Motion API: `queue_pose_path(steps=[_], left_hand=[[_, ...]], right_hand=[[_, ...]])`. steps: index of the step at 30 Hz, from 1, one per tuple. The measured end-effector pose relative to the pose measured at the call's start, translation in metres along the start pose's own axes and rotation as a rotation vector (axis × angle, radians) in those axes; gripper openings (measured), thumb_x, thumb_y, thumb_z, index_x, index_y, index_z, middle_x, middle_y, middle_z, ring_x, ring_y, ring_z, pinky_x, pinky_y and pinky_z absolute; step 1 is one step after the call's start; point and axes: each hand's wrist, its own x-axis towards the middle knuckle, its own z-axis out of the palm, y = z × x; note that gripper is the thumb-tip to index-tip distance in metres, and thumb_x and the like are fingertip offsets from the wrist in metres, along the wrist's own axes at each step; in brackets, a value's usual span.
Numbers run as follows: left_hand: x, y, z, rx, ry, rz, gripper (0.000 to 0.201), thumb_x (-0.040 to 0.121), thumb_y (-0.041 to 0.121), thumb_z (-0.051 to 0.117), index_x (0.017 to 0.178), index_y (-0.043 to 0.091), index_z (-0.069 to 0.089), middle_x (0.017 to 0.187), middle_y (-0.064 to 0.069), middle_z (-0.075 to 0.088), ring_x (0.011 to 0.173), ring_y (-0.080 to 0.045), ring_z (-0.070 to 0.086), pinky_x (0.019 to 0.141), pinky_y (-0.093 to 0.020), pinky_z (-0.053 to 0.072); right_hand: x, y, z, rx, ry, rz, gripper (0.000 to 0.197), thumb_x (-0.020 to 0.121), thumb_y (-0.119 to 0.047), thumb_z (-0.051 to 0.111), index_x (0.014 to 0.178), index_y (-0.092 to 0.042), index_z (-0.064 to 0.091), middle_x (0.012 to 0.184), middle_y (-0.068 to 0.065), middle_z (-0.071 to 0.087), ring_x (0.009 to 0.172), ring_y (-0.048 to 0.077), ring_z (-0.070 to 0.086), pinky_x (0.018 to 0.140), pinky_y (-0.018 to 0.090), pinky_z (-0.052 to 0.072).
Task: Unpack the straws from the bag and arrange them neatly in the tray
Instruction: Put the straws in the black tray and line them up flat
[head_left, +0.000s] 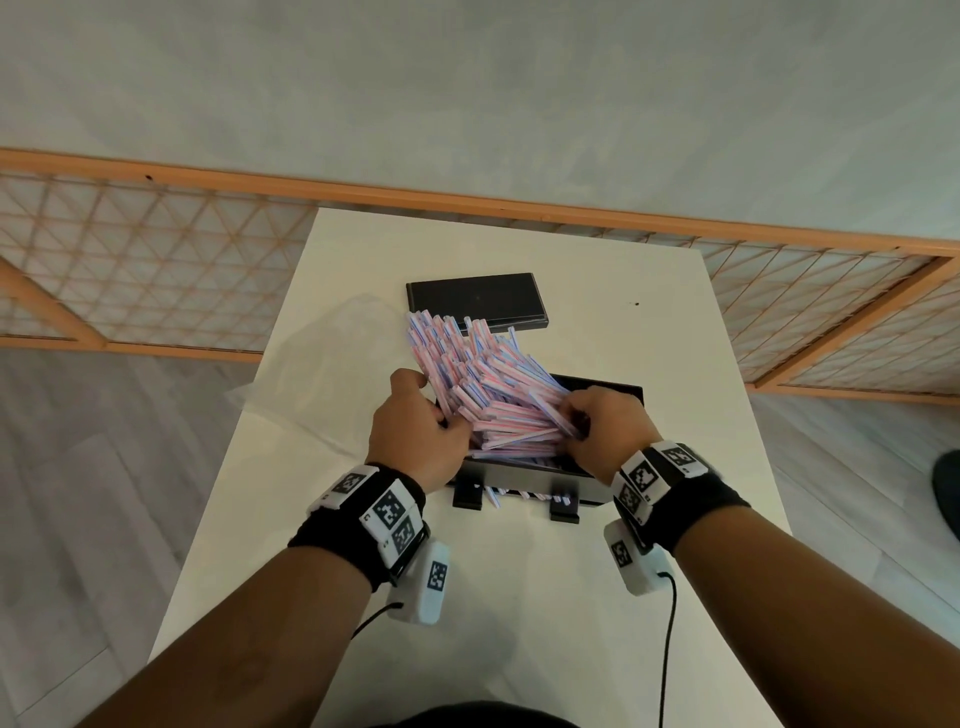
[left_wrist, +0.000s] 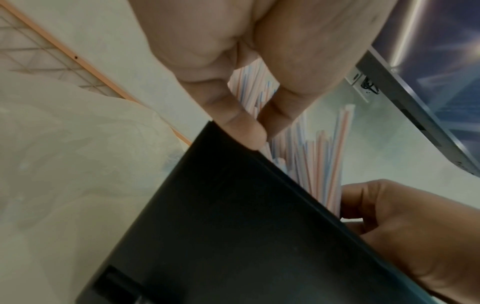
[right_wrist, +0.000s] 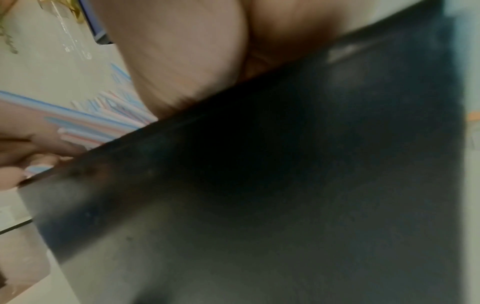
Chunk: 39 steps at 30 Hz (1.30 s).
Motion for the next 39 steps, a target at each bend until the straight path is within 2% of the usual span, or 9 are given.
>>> queue_pose_path(steps=[3,6,10,14,20,25,27,31,39], left_hand=[[-0.006,-0.004,0.000,-0.112,0.087,0.009,0.040,0.088,0.018,0.065,0.121,0.012,0.044,0.077,0.002,0.064,0.078,-0.023,0.064,0.072,-0.035,0.046],[-0.017,-0.005,-0.002,-0.122,0.178,0.094,0.023,0.092,0.026,0.064,0.097,0.013,0.046,0.072,-0.002,0.057,0.067,-0.021,0.055,0.063,-0.036,0.039],[-0.018,-0.004,-0.008,-0.006,0.004,0.048,0.051,0.096,0.056,0.049,0.073,0.011,0.050,0.063,-0.007,0.062,0.063,-0.029,0.064,0.064,-0.041,0.053],[-0.017,0.003,-0.008,0.113,-0.071,0.159,0.045,0.094,0.047,0.059,0.073,0.008,0.056,0.066,-0.001,0.061,0.065,-0.019,0.058,0.060,-0.026,0.042],[-0.017,0.001,-0.006,0.189,-0.079,0.181,0.039,0.083,0.046,0.074,0.076,0.010,0.061,0.071,-0.002,0.065,0.071,-0.022,0.062,0.068,-0.035,0.050],[-0.019,-0.001,-0.010,0.160,-0.071,0.166,0.034,0.081,0.044,0.079,0.070,0.016,0.063,0.065,0.005,0.065,0.065,-0.013,0.061,0.058,-0.016,0.043],[-0.018,-0.002,-0.009,0.145,-0.071,0.177,0.033,0.084,0.047,0.075,0.070,0.019,0.064,0.063,0.007,0.067,0.064,-0.010,0.064,0.064,-0.022,0.050],[-0.019,-0.002,-0.009,0.111,-0.082,0.190,0.028,0.076,0.043,0.084,0.074,0.020,0.068,0.067,0.010,0.068,0.063,0.000,0.063,0.063,-0.013,0.050],[-0.014,-0.005,-0.011,0.181,-0.094,0.243,0.007,0.079,0.013,0.081,0.081,0.013,0.074,0.073,0.006,0.070,0.066,-0.009,0.064,0.062,-0.009,0.042]], right_hand=[[-0.003,0.004,-0.003,0.023,0.047,0.026,0.017,0.066,-0.012,0.074,0.075,-0.018,0.060,0.075,-0.002,0.061,0.069,0.021,0.056,0.062,0.026,0.046],[-0.008,0.001,-0.003,0.025,-0.045,0.009,0.020,0.070,-0.029,0.079,0.073,-0.020,0.062,0.071,-0.005,0.064,0.064,0.015,0.055,0.056,0.016,0.040],[-0.012,-0.001,-0.003,-0.018,-0.182,-0.102,0.017,0.087,-0.024,0.064,0.097,-0.026,0.077,0.095,-0.010,0.074,0.094,0.011,0.065,0.081,0.016,0.042],[-0.013,-0.001,-0.003,-0.018,-0.216,-0.112,0.024,0.092,-0.026,0.057,0.110,-0.024,0.074,0.109,-0.007,0.073,0.106,0.012,0.062,0.090,0.017,0.041],[-0.013,-0.001,0.007,-0.072,-0.391,-0.059,0.042,0.099,-0.052,0.038,0.119,-0.028,0.065,0.112,0.002,0.069,0.108,0.022,0.060,0.094,0.032,0.045],[-0.005,-0.008,0.004,-0.058,-0.429,-0.045,0.031,0.099,-0.052,0.040,0.091,-0.029,0.059,0.098,0.004,0.066,0.095,0.024,0.059,0.085,0.033,0.046],[-0.006,-0.012,0.004,-0.015,-0.422,-0.071,0.034,0.101,-0.050,0.036,0.084,-0.028,0.057,0.093,0.003,0.064,0.093,0.025,0.059,0.087,0.036,0.046],[-0.013,-0.017,0.008,-0.094,-0.483,-0.077,0.055,0.102,-0.052,0.024,0.132,-0.019,0.057,0.128,0.008,0.062,0.123,0.025,0.052,0.103,0.031,0.036],[-0.012,-0.020,0.006,-0.044,-0.480,-0.120,0.053,0.102,-0.051,0.025,0.146,-0.026,0.041,0.153,0.005,0.038,0.142,0.023,0.032,0.117,0.036,0.022]])
